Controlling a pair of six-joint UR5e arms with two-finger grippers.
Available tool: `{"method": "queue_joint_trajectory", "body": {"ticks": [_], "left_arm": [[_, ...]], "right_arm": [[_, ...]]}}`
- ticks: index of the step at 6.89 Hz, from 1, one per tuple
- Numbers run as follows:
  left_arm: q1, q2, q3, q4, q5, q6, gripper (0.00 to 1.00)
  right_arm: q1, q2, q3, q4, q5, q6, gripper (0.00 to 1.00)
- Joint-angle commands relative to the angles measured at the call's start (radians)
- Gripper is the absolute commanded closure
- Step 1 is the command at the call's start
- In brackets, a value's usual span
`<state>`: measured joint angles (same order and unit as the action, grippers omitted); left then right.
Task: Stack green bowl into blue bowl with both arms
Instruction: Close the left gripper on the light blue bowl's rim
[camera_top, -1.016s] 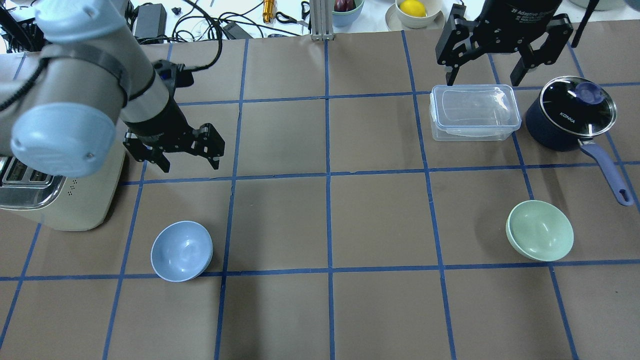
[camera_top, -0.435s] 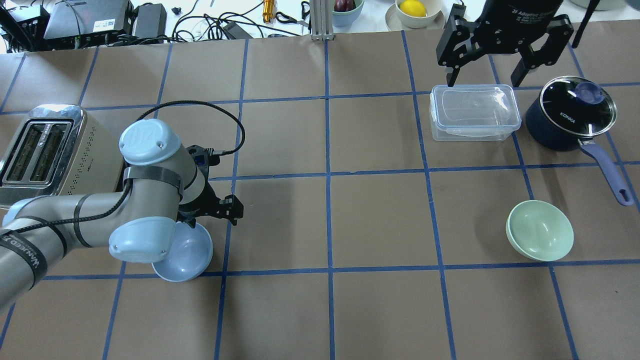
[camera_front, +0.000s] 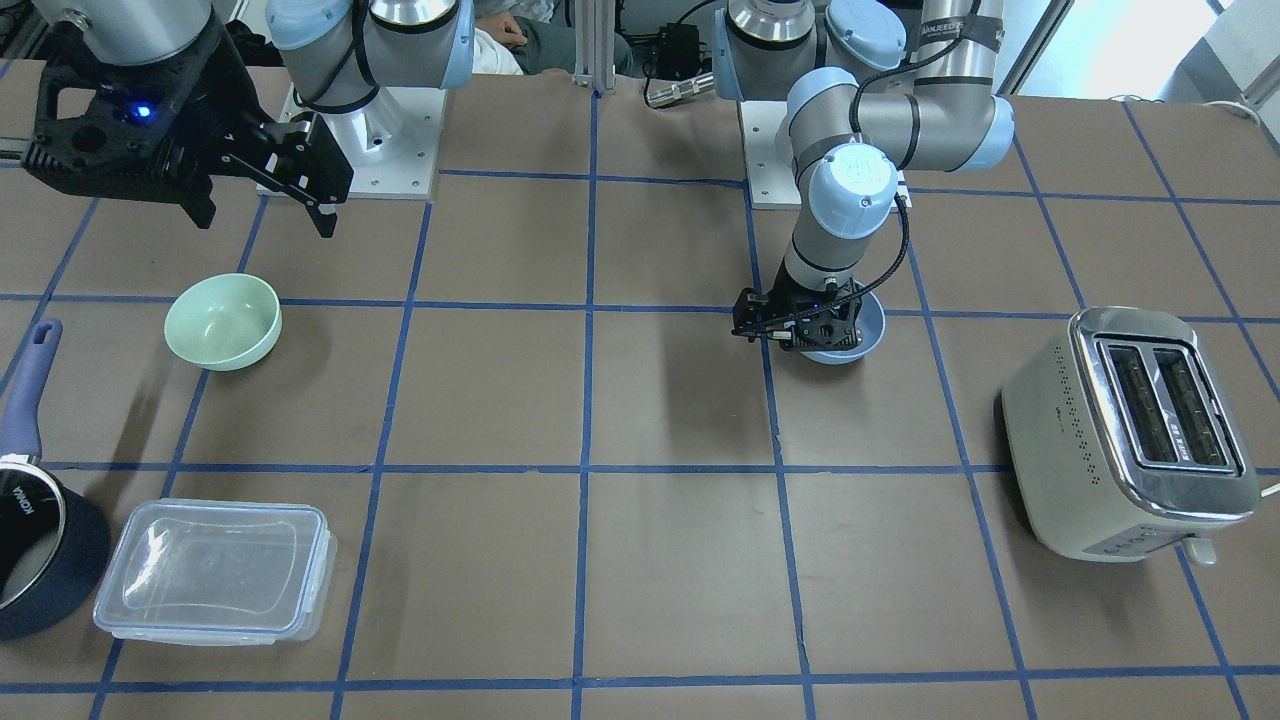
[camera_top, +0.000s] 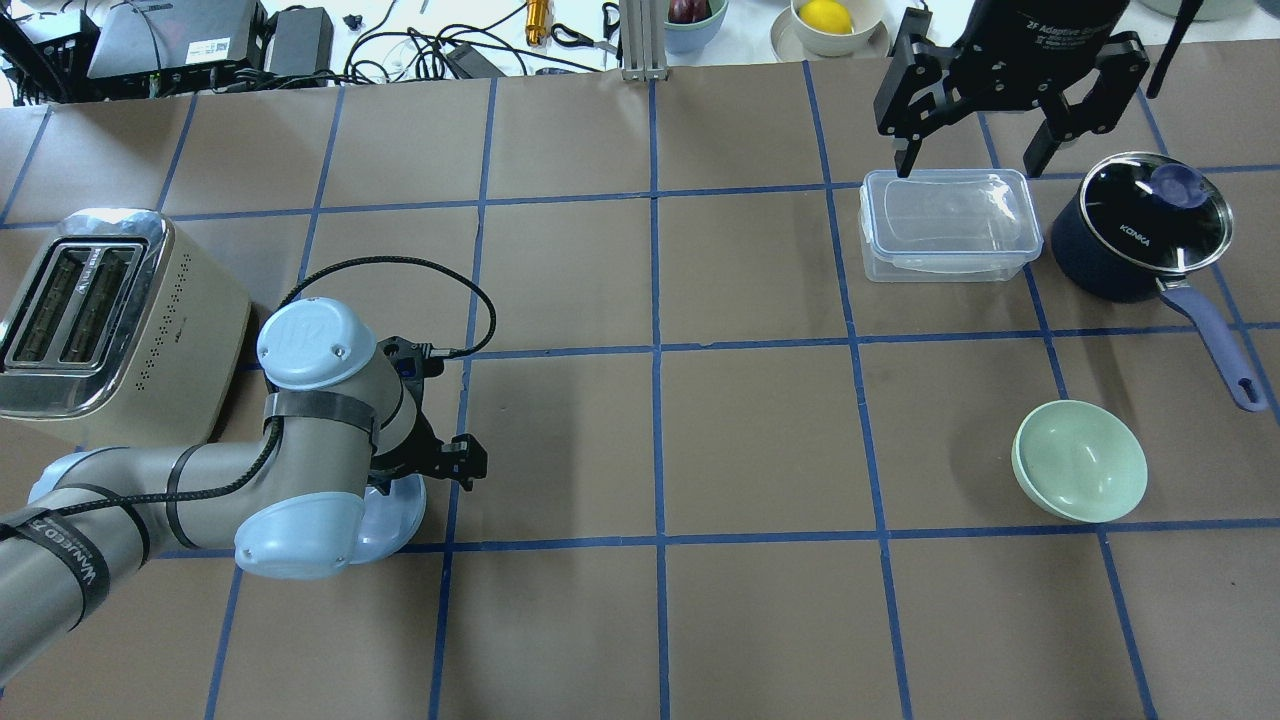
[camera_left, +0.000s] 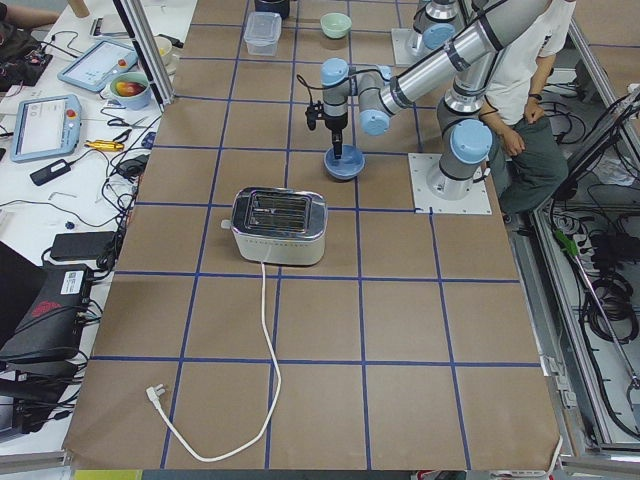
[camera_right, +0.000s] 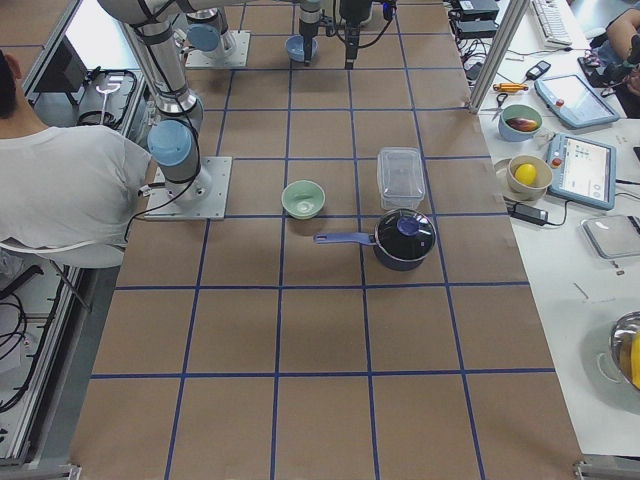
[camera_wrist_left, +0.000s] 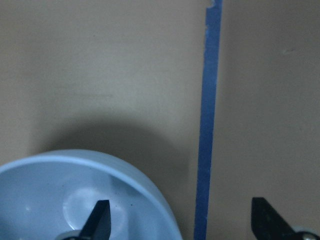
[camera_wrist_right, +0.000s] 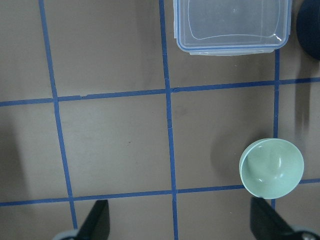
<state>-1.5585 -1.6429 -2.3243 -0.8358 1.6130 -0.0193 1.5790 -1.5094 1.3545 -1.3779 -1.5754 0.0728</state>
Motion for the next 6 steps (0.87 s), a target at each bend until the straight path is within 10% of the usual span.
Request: {"method": "queue_joint_trajectory", "body": {"ticks": [1,2,3,6], "left_arm": [[-0.006,0.012,-0.02,-0.005,-0.008,-0.022,0.4],[-0.009,0.018,-0.023,0.003,-0.01,-0.002,0.85],[-0.009,0.037,0.003,0.02,0.002,0.031,1.0],[-0.021,0.029,0.052,0.017,-0.01,-0.066,1.0]], "right_arm": [[0.001,0.0,0.0,0.007,0.0,-0.001,0.0],[0.001,0.0,0.0,0.007,0.0,-0.001,0.0],[0.001,0.0,0.0,0.007,0.0,-0.001,0.0],[-0.026,0.006,0.003,0.01,-0.011,-0.132,0.0]]}}
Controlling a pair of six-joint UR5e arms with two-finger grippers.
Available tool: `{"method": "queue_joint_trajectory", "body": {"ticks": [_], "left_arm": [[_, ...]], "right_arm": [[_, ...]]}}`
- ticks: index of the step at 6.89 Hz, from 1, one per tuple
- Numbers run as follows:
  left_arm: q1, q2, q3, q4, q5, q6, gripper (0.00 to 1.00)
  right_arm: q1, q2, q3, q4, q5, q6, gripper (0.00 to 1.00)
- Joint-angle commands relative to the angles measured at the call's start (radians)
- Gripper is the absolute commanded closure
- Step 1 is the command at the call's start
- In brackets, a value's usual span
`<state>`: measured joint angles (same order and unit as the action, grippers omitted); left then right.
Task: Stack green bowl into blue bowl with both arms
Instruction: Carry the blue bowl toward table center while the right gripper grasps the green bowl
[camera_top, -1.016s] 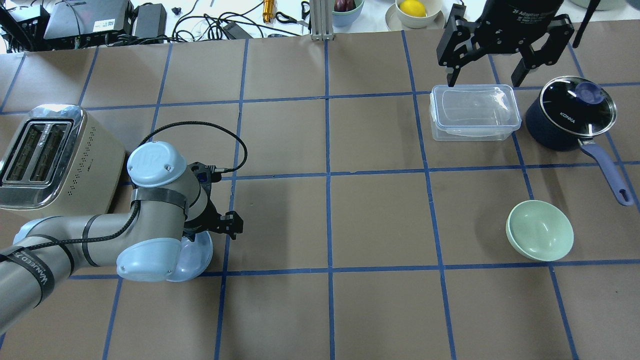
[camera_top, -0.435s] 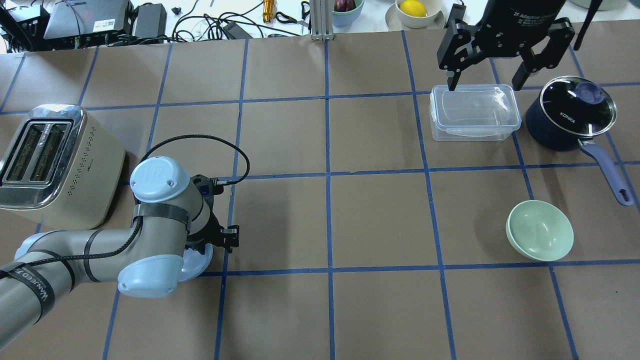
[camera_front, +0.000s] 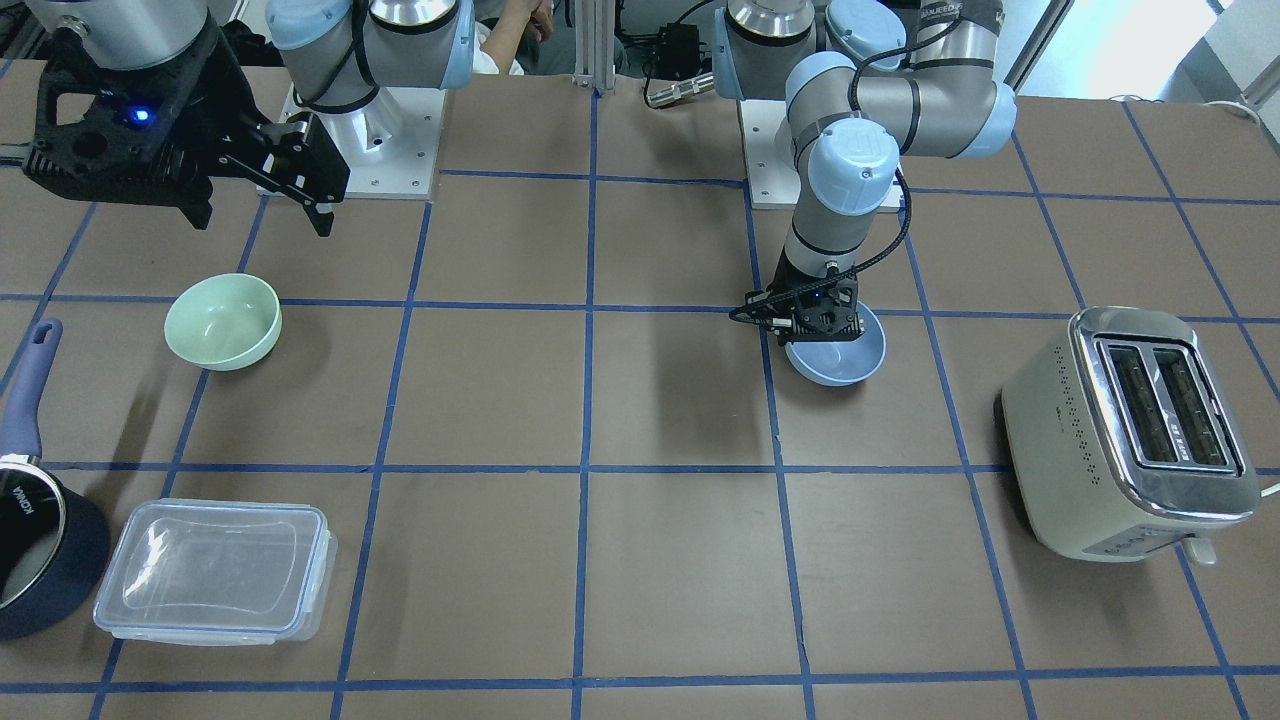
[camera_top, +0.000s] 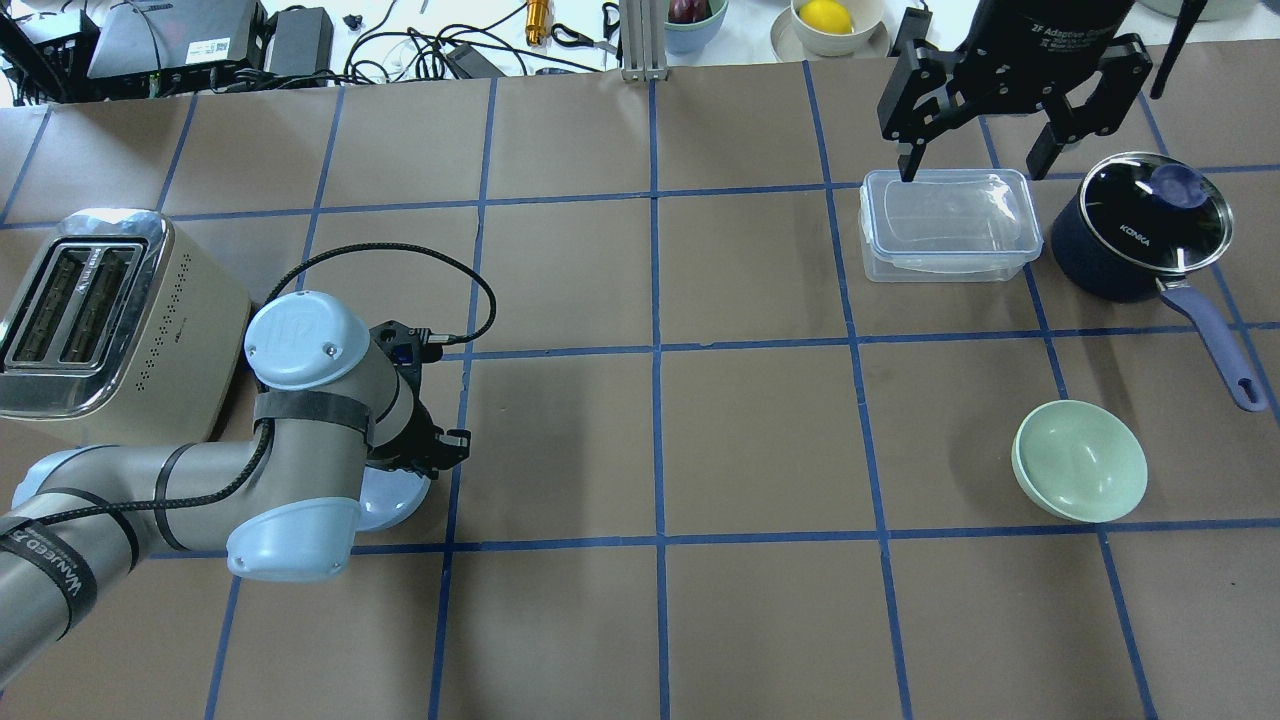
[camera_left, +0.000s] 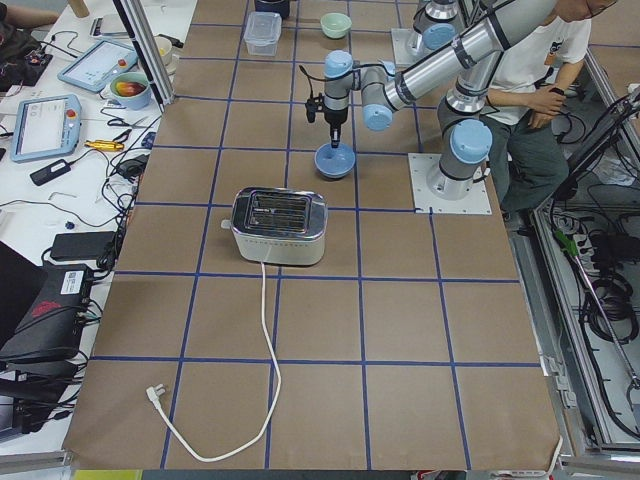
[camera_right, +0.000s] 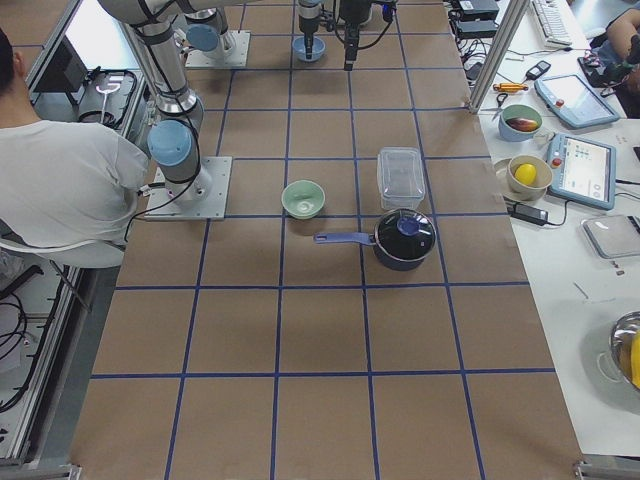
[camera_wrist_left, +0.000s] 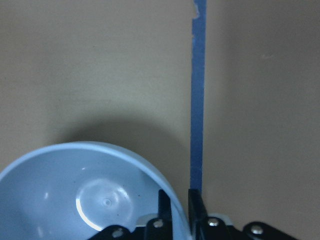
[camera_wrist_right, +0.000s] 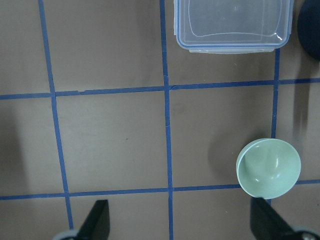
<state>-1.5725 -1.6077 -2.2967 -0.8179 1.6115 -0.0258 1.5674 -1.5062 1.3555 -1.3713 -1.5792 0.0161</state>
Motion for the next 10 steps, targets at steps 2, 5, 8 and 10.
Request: {"method": "queue_joint_trajectory", "body": {"ticks": [2,5,8,10], "left_arm": [[-0.203,-0.079,0.209,-0.03,-0.01,-0.21,1.0],[-0.381,-0.31,0.535,-0.099,-0.107,-0.507,1.0],[-0.437,-0.457,0.689,-0.098,-0.091,-0.611,1.0],[-0.437,-0.48,0.692,-0.092,-0.062,-0.602,1.0]], "right_arm": [[-0.113,0.009,0.106,0.003,-0.062,-0.143,0.0],[-0.243,0.009,0.435,-0.301,-0.062,-0.255,0.0],[-0.497,0.014,0.672,-0.596,-0.088,-0.534,0.0],[-0.608,0.015,0.813,-0.744,-0.081,-0.57,0.0]]}}
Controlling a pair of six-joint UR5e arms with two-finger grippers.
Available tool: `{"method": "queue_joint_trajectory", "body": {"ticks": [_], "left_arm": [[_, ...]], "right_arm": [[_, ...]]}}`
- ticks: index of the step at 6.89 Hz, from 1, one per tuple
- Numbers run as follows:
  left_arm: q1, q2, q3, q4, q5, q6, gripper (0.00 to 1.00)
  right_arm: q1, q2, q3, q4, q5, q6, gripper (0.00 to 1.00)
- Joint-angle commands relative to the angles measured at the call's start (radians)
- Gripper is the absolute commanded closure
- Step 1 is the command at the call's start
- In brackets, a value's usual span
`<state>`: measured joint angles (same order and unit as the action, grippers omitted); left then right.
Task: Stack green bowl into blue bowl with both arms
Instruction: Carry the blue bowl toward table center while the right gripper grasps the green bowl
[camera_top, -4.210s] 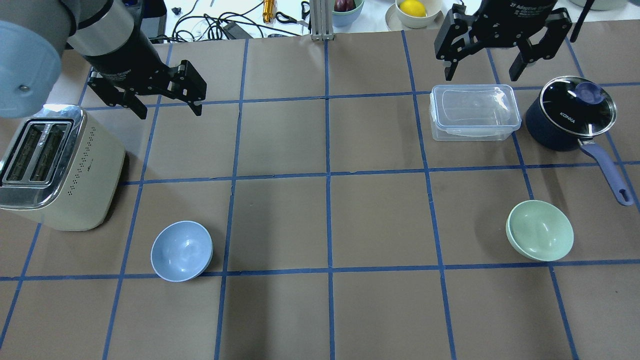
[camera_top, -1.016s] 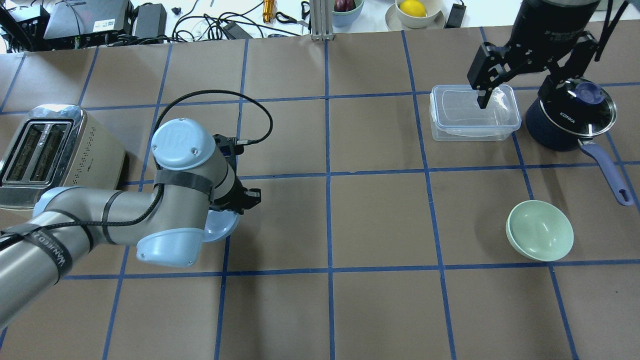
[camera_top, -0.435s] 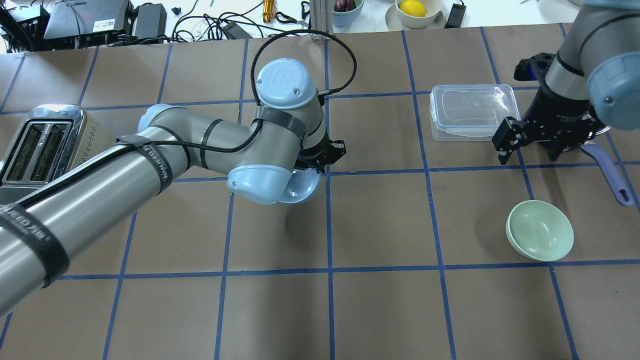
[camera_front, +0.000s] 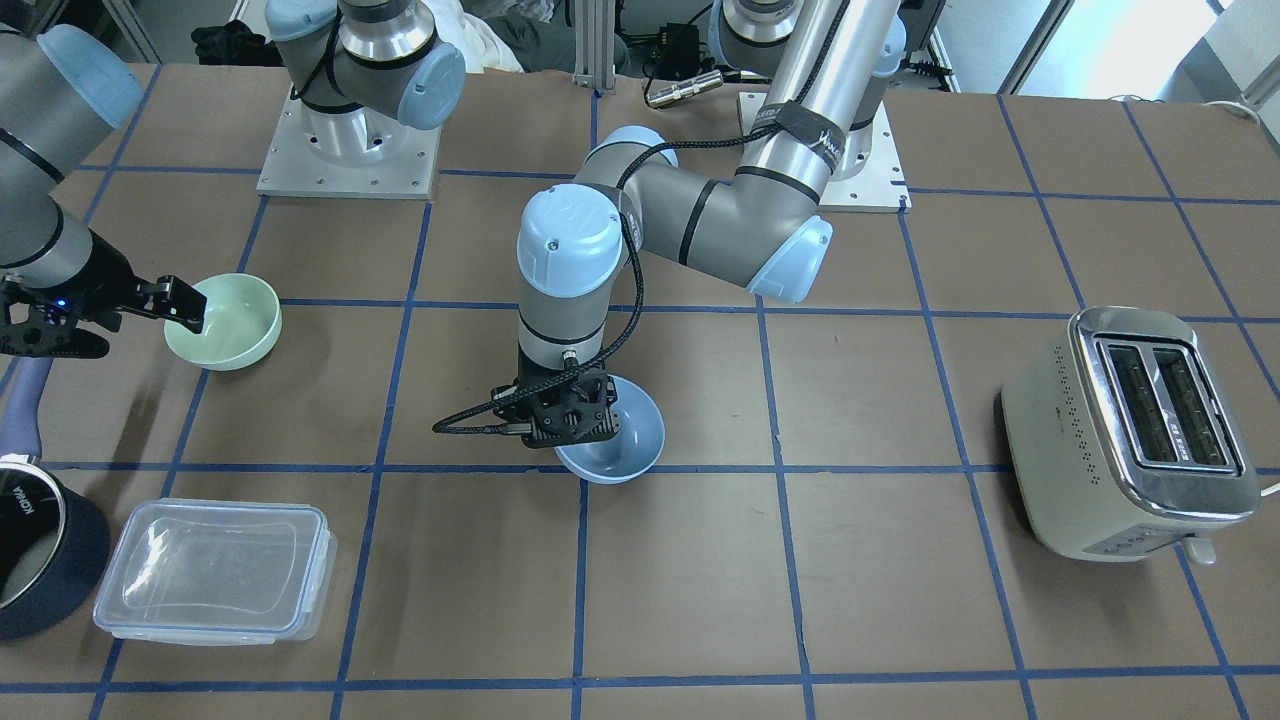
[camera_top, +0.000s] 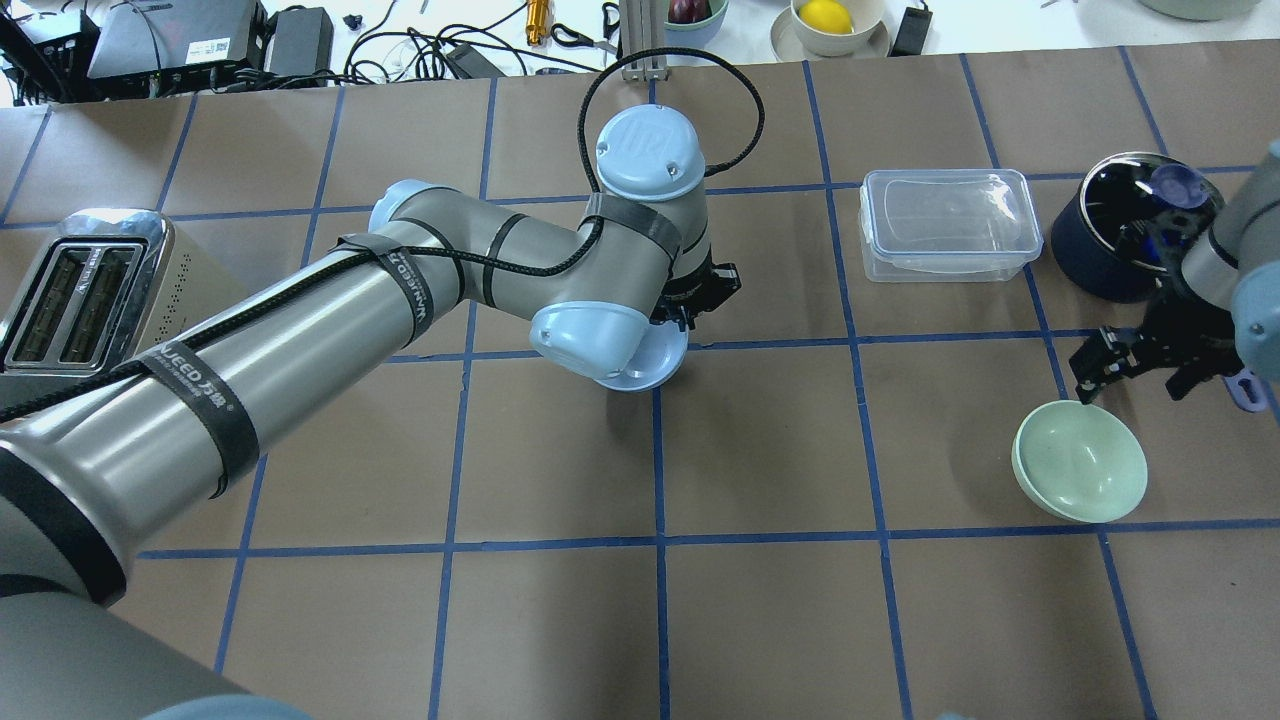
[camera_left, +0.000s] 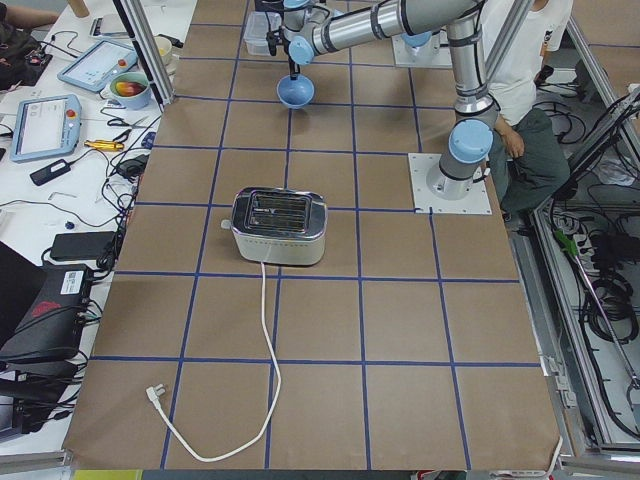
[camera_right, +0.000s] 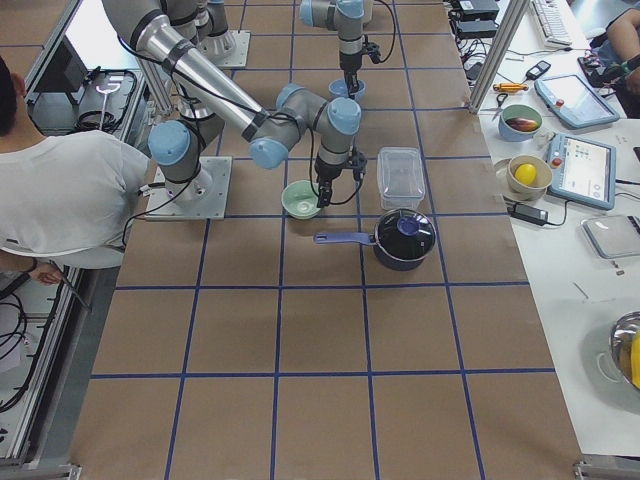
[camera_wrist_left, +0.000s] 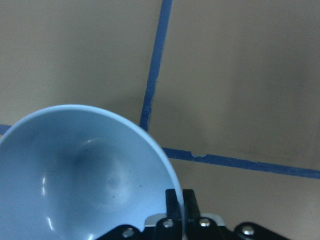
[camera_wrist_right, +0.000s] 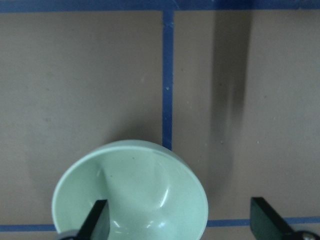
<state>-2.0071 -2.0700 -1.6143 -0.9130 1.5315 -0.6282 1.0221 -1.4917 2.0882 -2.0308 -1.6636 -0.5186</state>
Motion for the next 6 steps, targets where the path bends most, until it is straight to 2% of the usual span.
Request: {"method": "queue_joint_trajectory", "body": {"ticks": [1,2,3,5,6], "left_arm": [[-0.002,-0.021,0.008,0.035,0.016,-0.008,1.0],[-0.002,-0.036,0.007,0.063,0.01,-0.028,0.88],[-0.002,-0.025,0.011,0.065,0.006,-0.03,0.01],[0.04,0.037,0.022,0.065,-0.002,-0.005,0.0],[0.082,0.097,0.03,0.034,-0.013,0.09,0.0]], "right_arm": [[-0.063,0.01,0.11,-0.101,0.008,-0.035,0.14],[-0.065,0.028,0.131,-0.108,0.005,-0.04,0.67],[-0.069,0.036,0.131,-0.106,-0.001,-0.041,1.0],[-0.085,0.038,0.13,-0.14,-0.004,-0.072,1.0],[-0.091,0.033,0.122,-0.137,0.001,-0.074,1.0]]}}
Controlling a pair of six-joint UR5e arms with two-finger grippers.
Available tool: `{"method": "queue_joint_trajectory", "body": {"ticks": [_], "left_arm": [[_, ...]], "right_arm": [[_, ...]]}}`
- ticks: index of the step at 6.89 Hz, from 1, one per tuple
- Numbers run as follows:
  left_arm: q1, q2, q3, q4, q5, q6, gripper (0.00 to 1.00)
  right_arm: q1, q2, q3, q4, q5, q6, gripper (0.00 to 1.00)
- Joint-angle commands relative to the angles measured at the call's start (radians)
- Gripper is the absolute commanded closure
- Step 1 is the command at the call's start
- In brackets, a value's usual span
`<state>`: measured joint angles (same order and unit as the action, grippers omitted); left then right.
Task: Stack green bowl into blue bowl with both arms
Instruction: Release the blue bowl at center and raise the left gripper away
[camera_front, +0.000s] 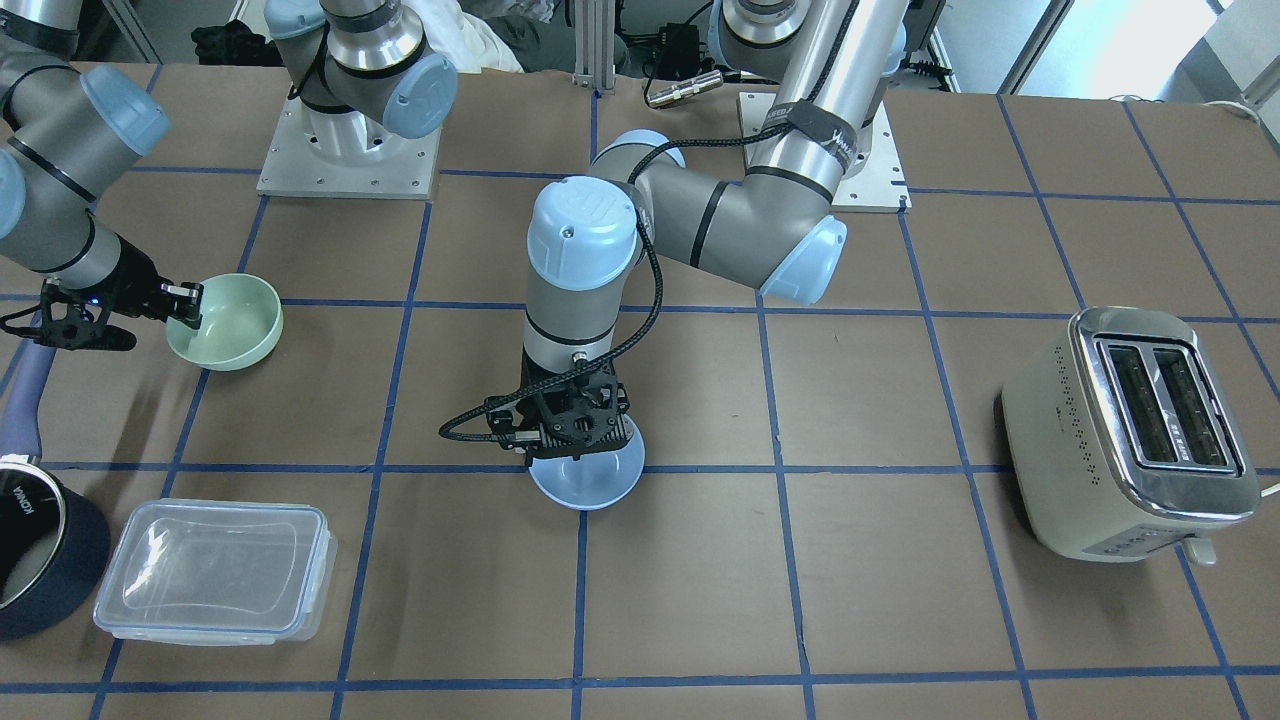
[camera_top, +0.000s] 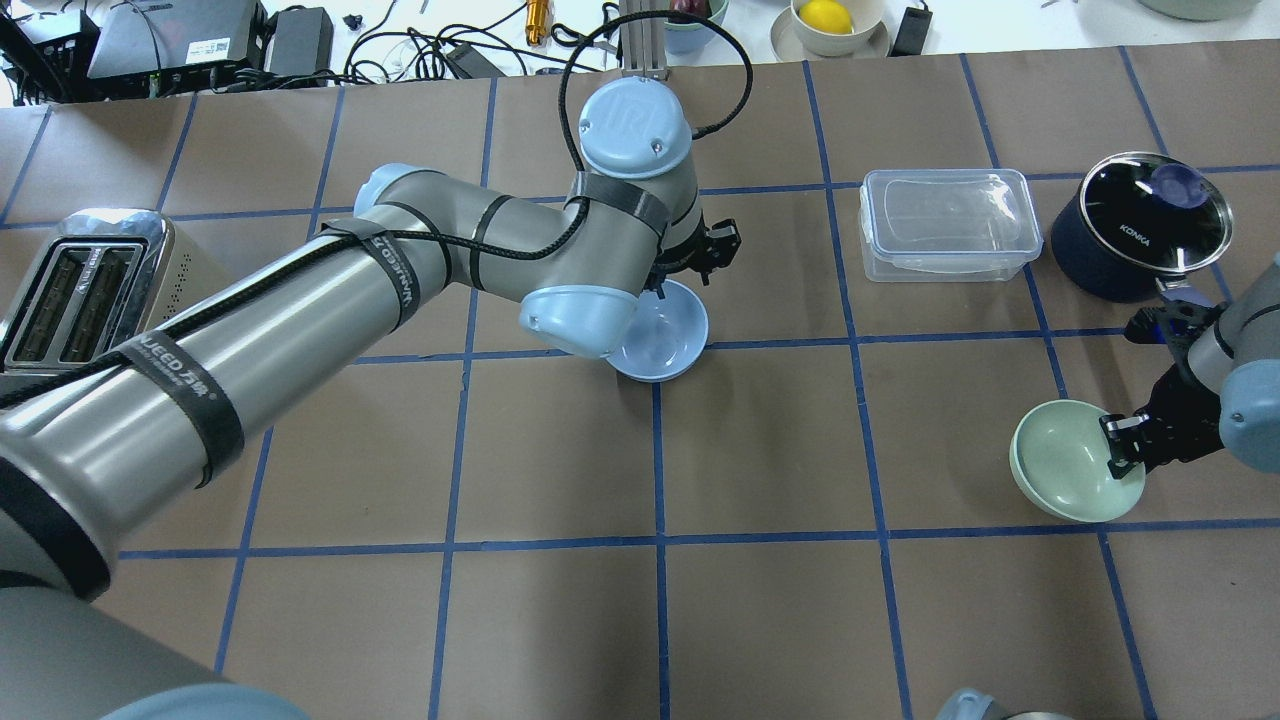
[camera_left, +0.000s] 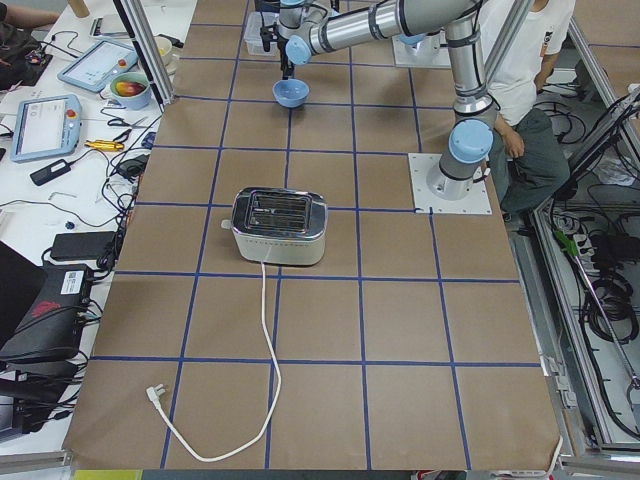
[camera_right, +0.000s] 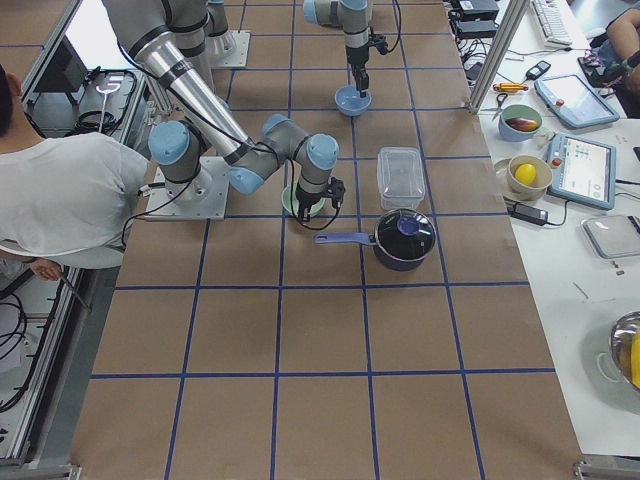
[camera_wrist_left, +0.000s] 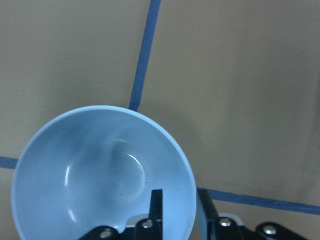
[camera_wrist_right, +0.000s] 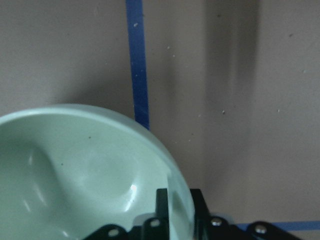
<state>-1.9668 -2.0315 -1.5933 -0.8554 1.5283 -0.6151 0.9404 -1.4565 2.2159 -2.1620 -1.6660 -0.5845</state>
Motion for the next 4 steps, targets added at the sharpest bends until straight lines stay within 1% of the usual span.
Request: {"method": "queue_joint_trajectory", "body": {"ticks": [1,2,3,4], "left_arm": [[0.084,0.129,0.003,-0.093,-0.013,0.096,0.0],[0.18,0.202,0.009,-0.199,-0.017,0.226,0.0],[0.303,0.284,0.01,-0.349,-0.017,0.42,0.0],[0.377,0.36,0.01,-0.516,-0.008,0.507,0.0]], "right_arm": [[0.004,-0.01,-0.028,0.004,0.014,0.0,1.0],[0.042,-0.013,-0.069,0.011,0.061,0.008,1.0],[0.12,-0.012,-0.144,0.101,0.13,0.07,1.0],[0.221,-0.01,-0.218,0.196,0.187,0.14,1.0]]}}
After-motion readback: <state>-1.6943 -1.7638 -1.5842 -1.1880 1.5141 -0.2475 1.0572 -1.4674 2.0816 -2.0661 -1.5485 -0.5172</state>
